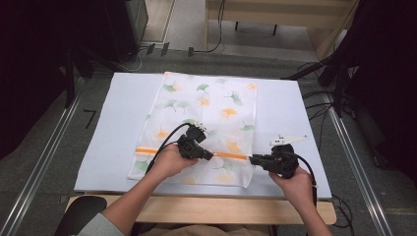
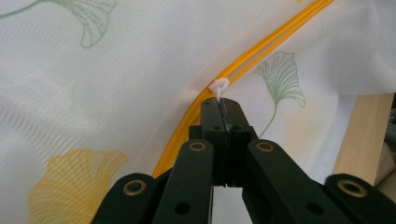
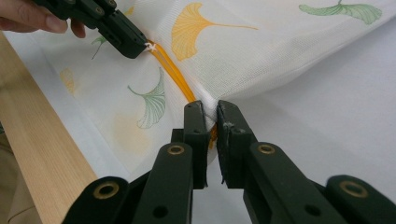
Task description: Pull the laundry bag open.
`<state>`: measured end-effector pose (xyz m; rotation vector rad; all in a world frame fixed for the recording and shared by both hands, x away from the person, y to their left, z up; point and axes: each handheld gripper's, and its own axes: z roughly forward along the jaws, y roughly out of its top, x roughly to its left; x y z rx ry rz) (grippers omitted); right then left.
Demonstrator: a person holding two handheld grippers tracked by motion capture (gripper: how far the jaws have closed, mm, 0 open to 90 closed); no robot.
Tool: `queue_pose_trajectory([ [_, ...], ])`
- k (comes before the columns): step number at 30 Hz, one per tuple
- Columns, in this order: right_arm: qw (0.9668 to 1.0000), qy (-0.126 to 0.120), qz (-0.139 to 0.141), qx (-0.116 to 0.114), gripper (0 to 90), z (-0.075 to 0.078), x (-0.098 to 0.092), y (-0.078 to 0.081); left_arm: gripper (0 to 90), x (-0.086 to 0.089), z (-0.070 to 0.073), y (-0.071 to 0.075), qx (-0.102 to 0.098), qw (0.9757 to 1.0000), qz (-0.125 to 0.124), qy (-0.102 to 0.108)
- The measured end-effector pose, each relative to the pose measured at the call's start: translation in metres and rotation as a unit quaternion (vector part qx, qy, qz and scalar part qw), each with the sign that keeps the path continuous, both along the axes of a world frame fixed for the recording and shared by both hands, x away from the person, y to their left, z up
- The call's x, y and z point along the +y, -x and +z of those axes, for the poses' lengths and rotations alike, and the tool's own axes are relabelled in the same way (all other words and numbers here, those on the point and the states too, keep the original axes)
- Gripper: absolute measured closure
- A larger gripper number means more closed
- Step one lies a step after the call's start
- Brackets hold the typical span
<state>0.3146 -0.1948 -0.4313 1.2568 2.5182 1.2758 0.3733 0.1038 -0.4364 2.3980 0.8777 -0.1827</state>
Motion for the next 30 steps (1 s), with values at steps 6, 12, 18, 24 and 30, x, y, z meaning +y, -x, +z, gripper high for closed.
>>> queue_pose_trajectory([
  [6, 1.0, 0.0, -0.001, -0.001, 84.8, 0.0, -0.001, 0.0, 90.0, 0.003, 0.001, 0.0, 0.001, 1.0, -0.001, -0.002],
  [12, 1.0, -0.001, -0.001, 0.001, 84.8, -0.001, -0.001, -0.001, 90.0, 0.006, 0.0, -0.001, 0.002, 1.0, 0.002, 0.001],
  [18, 1.0, 0.0, 0.0, 0.002, 84.8, -0.001, -0.002, -0.001, 90.0, 0.008, 0.001, -0.002, 0.005, 1.0, 0.006, -0.003],
  [24, 1.0, -0.001, -0.001, 0.001, 84.8, -0.001, -0.002, -0.001, 90.0, 0.011, 0.001, -0.002, 0.004, 1.0, 0.004, -0.002],
  [30, 1.0, 0.001, -0.003, 0.003, 84.8, -0.001, -0.003, -0.001, 90.0, 0.015, 0.001, -0.003, 0.004, 0.9999, 0.009, -0.008],
])
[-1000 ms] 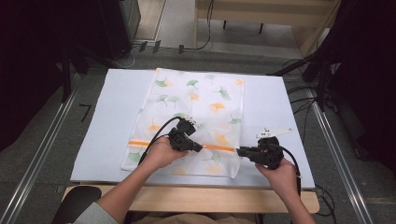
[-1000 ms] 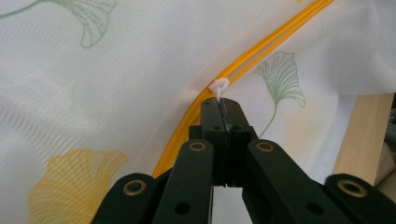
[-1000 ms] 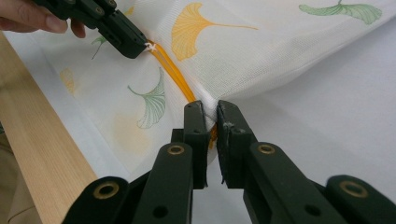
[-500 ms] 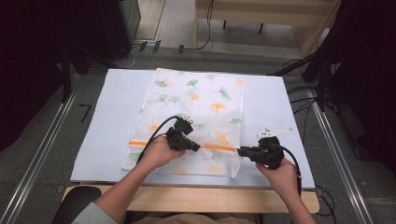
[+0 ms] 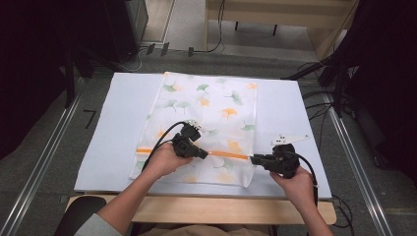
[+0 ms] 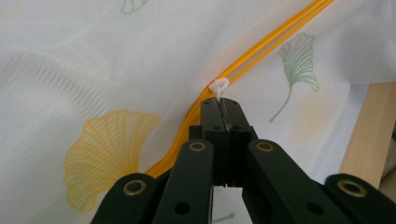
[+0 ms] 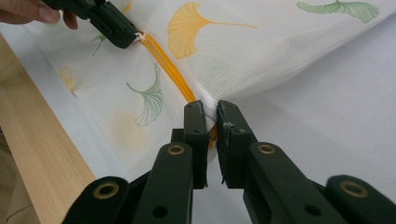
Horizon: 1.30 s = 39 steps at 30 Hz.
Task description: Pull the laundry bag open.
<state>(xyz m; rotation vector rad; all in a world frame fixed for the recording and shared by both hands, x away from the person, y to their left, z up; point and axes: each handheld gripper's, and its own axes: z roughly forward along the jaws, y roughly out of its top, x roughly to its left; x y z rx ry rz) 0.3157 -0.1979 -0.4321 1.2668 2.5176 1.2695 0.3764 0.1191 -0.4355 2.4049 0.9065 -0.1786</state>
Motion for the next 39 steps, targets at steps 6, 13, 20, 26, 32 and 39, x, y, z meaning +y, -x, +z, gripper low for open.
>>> queue_pose_trajectory([
  [6, 1.0, -0.002, -0.002, 0.0, 84.8, 0.0, -0.003, 0.0, 90.0, 0.001, 0.001, 0.0, 0.002, 1.0, 0.001, 0.004],
  [13, 1.0, -0.001, 0.0, 0.002, 84.7, 0.0, -0.003, 0.0, 90.0, 0.002, 0.001, -0.001, 0.003, 1.0, 0.004, 0.007],
  [20, 1.0, 0.0, 0.002, 0.002, 84.7, -0.001, -0.003, -0.001, 90.0, 0.004, 0.001, -0.001, 0.003, 1.0, 0.006, 0.007],
  [26, 1.0, 0.004, 0.0, 0.003, 84.6, -0.001, -0.005, 0.0, 90.0, 0.006, 0.001, -0.001, 0.003, 0.9999, 0.008, 0.005],
  [32, 1.0, 0.004, 0.0, 0.004, 84.6, -0.001, -0.008, 0.001, 90.0, 0.01, 0.001, -0.001, 0.006, 0.9999, 0.014, 0.005],
  [39, 1.0, 0.007, 0.001, 0.004, 84.6, -0.002, -0.009, -0.001, 90.0, 0.014, 0.001, -0.001, 0.006, 0.9998, 0.017, 0.004],
])
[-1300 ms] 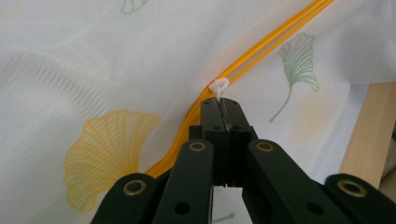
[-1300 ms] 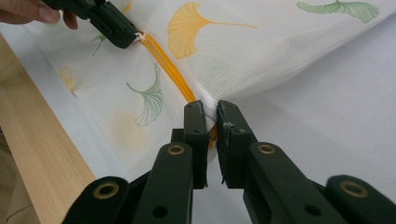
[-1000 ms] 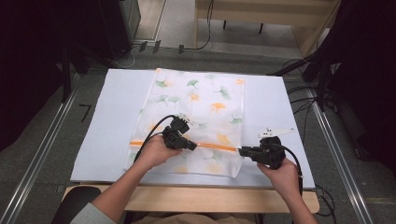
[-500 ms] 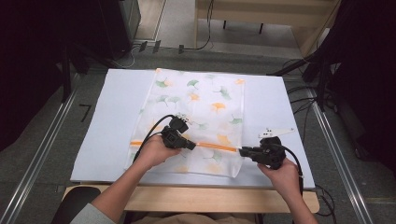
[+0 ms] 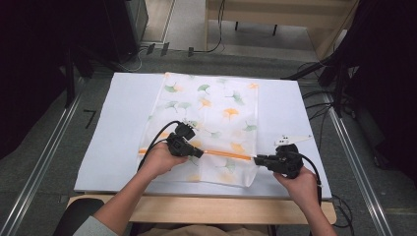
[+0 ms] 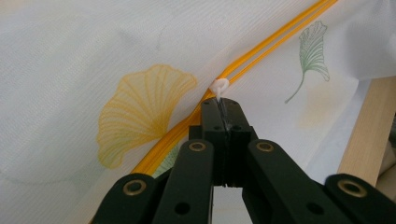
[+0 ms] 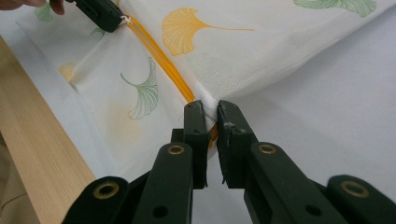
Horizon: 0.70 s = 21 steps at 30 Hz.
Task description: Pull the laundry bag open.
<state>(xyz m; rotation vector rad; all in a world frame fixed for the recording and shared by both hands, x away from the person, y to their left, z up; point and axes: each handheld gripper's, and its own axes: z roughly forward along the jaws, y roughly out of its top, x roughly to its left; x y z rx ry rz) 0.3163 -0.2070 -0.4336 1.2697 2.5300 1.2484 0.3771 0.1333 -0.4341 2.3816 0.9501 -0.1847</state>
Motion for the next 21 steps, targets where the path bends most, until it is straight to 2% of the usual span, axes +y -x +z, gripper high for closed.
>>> queue_pose_trajectory([
  [5, 1.0, 0.004, 0.001, 0.0, 84.6, 0.0002, -0.0001, -0.0011, 90.0, 0.0027, 0.0001, 0.0002, 0.001, 1.0, 0.002, 0.001],
  [10, 1.0, 0.004, 0.001, 0.001, 84.6, 0.0001, -0.0004, -0.0017, 90.0, 0.0079, 0.0014, 0.0006, 0.0, 1.0, 0.005, -0.007],
  [21, 1.0, 0.0, -0.002, 0.003, 84.6, 0.0, -0.0016, -0.0019, 90.0, 0.0106, 0.0032, -0.0004, 0.001, 0.9999, 0.011, 0.003],
])
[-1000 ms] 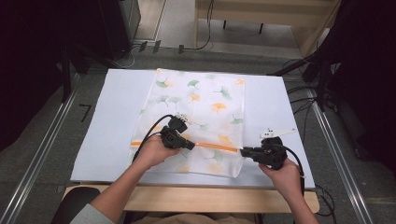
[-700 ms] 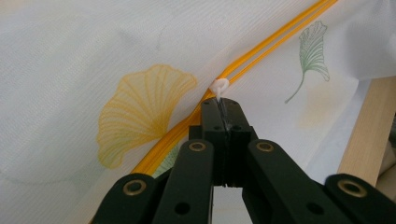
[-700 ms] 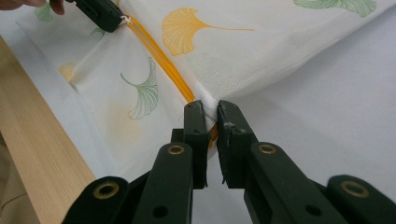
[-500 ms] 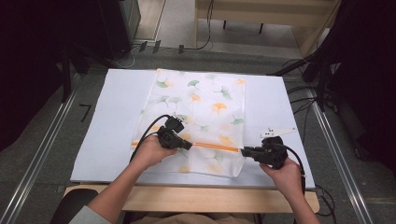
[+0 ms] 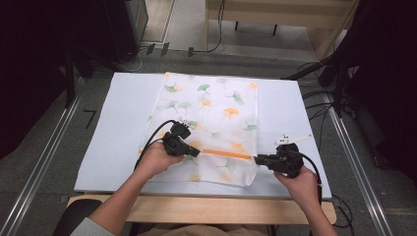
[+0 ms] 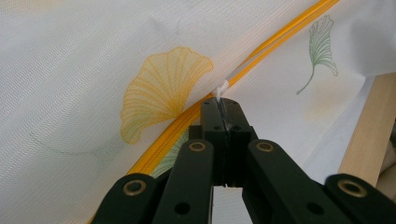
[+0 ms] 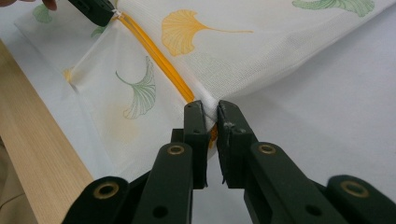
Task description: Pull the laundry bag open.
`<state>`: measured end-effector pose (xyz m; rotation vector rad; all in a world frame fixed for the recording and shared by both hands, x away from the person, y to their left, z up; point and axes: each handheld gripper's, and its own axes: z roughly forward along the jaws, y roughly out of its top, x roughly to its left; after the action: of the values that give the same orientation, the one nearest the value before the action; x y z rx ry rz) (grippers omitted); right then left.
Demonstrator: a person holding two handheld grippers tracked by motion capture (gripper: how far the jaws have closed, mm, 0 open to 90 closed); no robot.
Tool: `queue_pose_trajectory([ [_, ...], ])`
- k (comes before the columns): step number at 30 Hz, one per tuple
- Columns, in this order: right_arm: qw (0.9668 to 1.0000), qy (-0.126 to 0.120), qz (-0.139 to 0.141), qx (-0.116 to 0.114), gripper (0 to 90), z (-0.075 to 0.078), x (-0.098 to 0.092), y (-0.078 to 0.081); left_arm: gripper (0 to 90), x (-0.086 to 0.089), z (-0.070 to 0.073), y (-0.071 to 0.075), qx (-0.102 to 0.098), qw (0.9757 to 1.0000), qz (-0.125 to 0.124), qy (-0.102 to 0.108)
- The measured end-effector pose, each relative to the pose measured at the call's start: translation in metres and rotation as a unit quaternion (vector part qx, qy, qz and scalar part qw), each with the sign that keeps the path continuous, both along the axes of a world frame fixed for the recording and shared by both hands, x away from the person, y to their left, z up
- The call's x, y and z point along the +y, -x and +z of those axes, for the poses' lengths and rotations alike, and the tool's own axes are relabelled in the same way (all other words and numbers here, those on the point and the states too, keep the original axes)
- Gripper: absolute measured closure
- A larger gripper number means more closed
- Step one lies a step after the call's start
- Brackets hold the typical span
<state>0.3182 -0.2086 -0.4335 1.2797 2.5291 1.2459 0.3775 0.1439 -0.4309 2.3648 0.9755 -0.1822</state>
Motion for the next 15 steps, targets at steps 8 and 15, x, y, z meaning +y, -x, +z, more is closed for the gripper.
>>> queue_pose_trajectory([
  [8, 1.0, -0.002, -0.005, 0.0, 84.6, 0.0008, -0.0029, 0.001, 90.0, -0.0015, 0.0071, 0.0002, 0.004, 1.0, -0.005, -0.002],
  [15, 1.0, 0.002, -0.003, 0.001, 84.6, 0.0, -0.0019, 0.0016, 90.0, 0.0024, 0.0054, 0.001, 0.006, 0.9999, -0.011, -0.009],
])
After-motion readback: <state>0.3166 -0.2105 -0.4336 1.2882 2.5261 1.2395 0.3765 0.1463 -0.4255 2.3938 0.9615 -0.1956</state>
